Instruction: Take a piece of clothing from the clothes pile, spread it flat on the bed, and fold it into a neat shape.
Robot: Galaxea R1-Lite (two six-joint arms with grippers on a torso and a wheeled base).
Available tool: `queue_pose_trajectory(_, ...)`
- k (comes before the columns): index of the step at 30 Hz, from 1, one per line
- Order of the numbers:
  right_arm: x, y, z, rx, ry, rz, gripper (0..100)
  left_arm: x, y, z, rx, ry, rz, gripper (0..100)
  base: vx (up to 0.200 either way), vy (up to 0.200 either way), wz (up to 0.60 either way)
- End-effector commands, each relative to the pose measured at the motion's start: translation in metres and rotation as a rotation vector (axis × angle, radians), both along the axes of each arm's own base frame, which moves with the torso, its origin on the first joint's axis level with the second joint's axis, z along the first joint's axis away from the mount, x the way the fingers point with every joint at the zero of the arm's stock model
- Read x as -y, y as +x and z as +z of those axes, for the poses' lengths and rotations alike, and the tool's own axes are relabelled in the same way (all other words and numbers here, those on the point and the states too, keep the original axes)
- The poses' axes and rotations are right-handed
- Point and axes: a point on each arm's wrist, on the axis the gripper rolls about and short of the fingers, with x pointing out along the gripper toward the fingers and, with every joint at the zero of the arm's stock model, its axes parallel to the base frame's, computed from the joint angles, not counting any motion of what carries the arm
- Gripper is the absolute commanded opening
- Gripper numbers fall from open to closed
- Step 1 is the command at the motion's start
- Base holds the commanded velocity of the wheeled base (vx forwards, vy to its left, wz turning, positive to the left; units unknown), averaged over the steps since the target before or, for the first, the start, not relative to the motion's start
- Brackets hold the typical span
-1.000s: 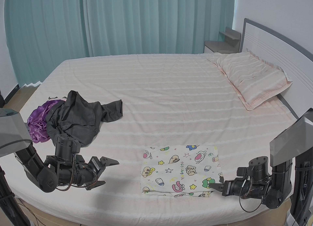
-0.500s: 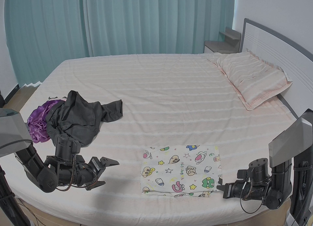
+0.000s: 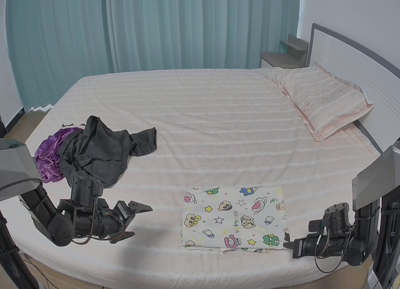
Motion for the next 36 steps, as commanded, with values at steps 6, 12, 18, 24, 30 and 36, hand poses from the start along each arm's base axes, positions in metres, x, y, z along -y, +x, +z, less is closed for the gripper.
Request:
queue_pose_trajectory(6, 0.006, -0.006, -0.005, -0.044, -0.042, 0.011, 0, 0.001, 0.000, -0.002, -0.004, 0.004, -0.003, 100, 0.000, 0.000, 0.00)
queue_pose_trajectory(12, 0.007, -0.005, -0.005, -0.041, -0.041, 0.009, 100, 0.001, 0.000, -0.002, -0.005, 0.004, 0.000, 100, 0.000, 0.000, 0.00)
queue_pose_trajectory(18, 0.011, 0.007, 0.006, 0.087, 0.004, -0.031, 100, 0.001, 0.000, -0.002, -0.005, 0.004, 0.000, 100, 0.000, 0.000, 0.00)
queue_pose_trajectory(24, 0.012, 0.057, 0.030, 0.319, 0.085, -0.087, 100, 0.001, 0.000, -0.002, -0.004, 0.005, -0.003, 100, 0.000, 0.000, 0.00)
queue_pose_trajectory(30, 0.003, 0.101, 0.022, 0.321, 0.086, -0.095, 100, 0.001, 0.000, -0.002, -0.004, 0.005, -0.003, 100, 0.000, 0.000, 0.00)
queue_pose_trajectory(36, -0.003, 0.151, 0.014, 0.289, 0.104, -0.132, 100, 0.001, 0.000, -0.002, -0.004, 0.005, -0.003, 100, 0.000, 0.000, 0.00)
